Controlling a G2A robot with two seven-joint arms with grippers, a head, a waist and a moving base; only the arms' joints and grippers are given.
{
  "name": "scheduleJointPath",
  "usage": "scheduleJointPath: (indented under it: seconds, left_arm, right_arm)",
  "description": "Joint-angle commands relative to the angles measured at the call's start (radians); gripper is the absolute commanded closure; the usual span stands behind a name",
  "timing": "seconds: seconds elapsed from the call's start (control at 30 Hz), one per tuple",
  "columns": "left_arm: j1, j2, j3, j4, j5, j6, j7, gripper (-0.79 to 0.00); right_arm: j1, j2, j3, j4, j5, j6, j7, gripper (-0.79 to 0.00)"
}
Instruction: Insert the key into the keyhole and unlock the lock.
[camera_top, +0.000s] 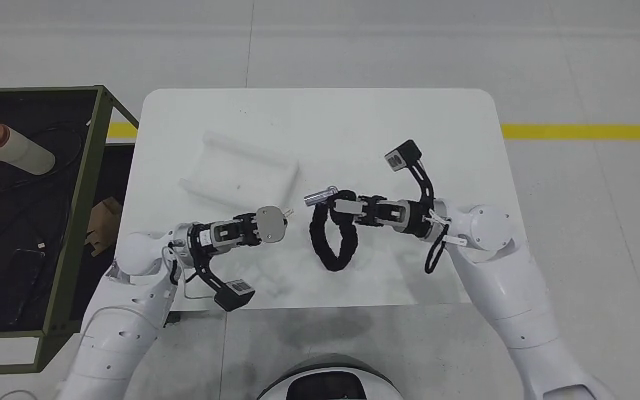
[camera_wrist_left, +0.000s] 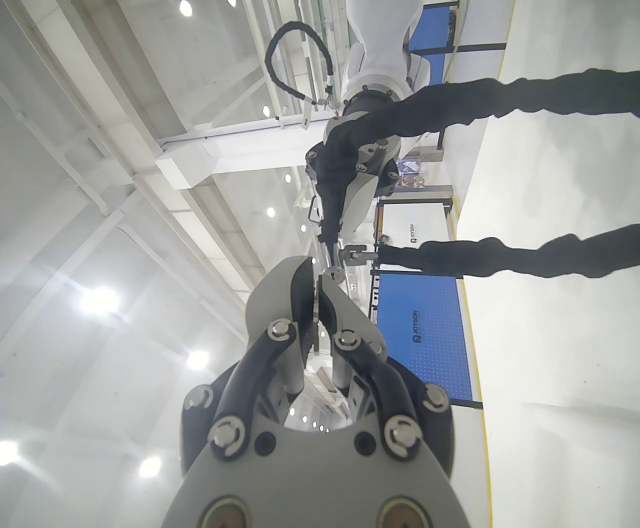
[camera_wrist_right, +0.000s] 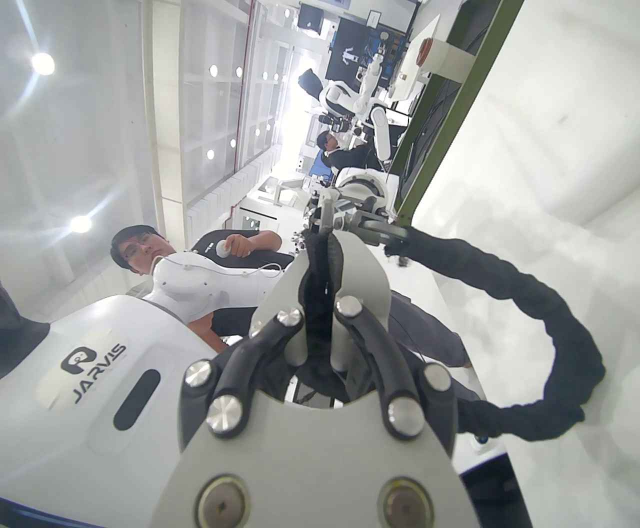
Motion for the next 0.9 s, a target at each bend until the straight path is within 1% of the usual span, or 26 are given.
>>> scheduleJointPath:
  seconds: [0.0, 0.17, 0.23, 0.27, 0.3, 0.33, 0.37, 0.4, 0.43, 0.47, 0.53, 0.57, 0.6, 0.67, 0.73, 0.77, 0.87]
  left_arm:
    - [-0.003, -0.001, -0.005, 0.008, -0.020, -0.012, -0.015, 0.000]
    - [-0.003, -0.001, -0.005, 0.008, -0.020, -0.012, -0.015, 0.000]
    - [0.008, -0.001, -0.004, 0.001, -0.036, -0.026, -0.030, 0.000]
    - [0.020, -0.002, -0.003, -0.013, -0.089, -0.077, -0.047, 0.000]
    - [0.020, -0.001, -0.006, -0.021, -0.152, -0.165, -0.046, 0.000]
    - [0.016, -0.001, -0.012, -0.021, -0.247, -0.275, -0.037, 0.000]
    - [0.007, 0.000, -0.026, -0.019, -0.335, -0.361, -0.034, 0.000]
    - [0.000, 0.000, -0.038, -0.006, -0.436, -0.455, -0.050, 0.000]
    - [-0.006, 0.001, -0.038, 0.004, -0.513, -0.565, -0.062, 0.000]
    - [-0.019, 0.002, -0.042, 0.008, -0.573, -0.656, -0.069, 0.000]
    - [-0.030, 0.002, -0.038, 0.044, -0.703, -0.838, -0.120, 0.000]
    - [-0.042, 0.001, -0.035, 0.064, -0.798, -0.941, -0.148, 0.000]
    - [-0.054, 0.001, -0.036, 0.084, -0.861, -1.010, -0.195, 0.000]
    - [-0.073, -0.001, -0.023, 0.112, -0.966, -1.135, -0.290, 0.000]
    - [-0.088, -0.001, -0.009, 0.133, -1.060, -1.242, -0.384, 0.000]
    - [-0.090, -0.002, -0.007, 0.135, -1.078, -1.256, -0.395, 0.000]
    - [-0.090, -0.002, -0.007, 0.135, -1.078, -1.256, -0.395, 0.000]
  right_arm:
    - [-0.004, 0.001, 0.012, -0.001, 0.005, 0.005, -0.015, 0.000]
    - [-0.004, 0.001, 0.012, -0.001, 0.005, 0.005, -0.015, 0.000]
    - [-0.031, 0.003, 0.011, -0.040, -0.033, -0.015, -0.029, 0.000]
    - [-0.042, 0.004, 0.013, -0.056, -0.042, -0.023, -0.040, 0.000]
    - [-0.050, 0.004, 0.016, -0.064, -0.045, -0.029, -0.051, 0.000]
    - [-0.057, 0.005, 0.019, -0.072, -0.052, -0.034, -0.061, 0.000]
    - [-0.063, 0.005, 0.021, -0.078, -0.057, -0.036, -0.065, 0.000]
    - [-0.068, 0.006, 0.023, -0.083, -0.061, -0.036, -0.068, 0.000]
    - [-0.073, 0.007, 0.026, -0.088, -0.064, -0.035, -0.072, 0.000]
    - [-0.079, 0.008, 0.029, -0.094, -0.069, -0.036, -0.078, 0.000]
    - [-0.090, 0.009, 0.034, -0.104, -0.073, -0.037, -0.082, 0.000]
    - [-0.094, 0.010, 0.038, -0.108, -0.072, -0.039, -0.087, 0.000]
    - [-0.099, 0.010, 0.041, -0.111, -0.071, -0.041, -0.092, 0.000]
    - [-0.109, 0.011, 0.046, -0.120, -0.072, -0.041, -0.096, 0.000]
    - [-0.113, 0.012, 0.051, -0.124, -0.073, -0.039, -0.097, 0.000]
    - [-0.113, 0.012, 0.051, -0.124, -0.073, -0.039, -0.097, 0.000]
    - [-0.113, 0.012, 0.051, -0.124, -0.073, -0.039, -0.097, 0.000]
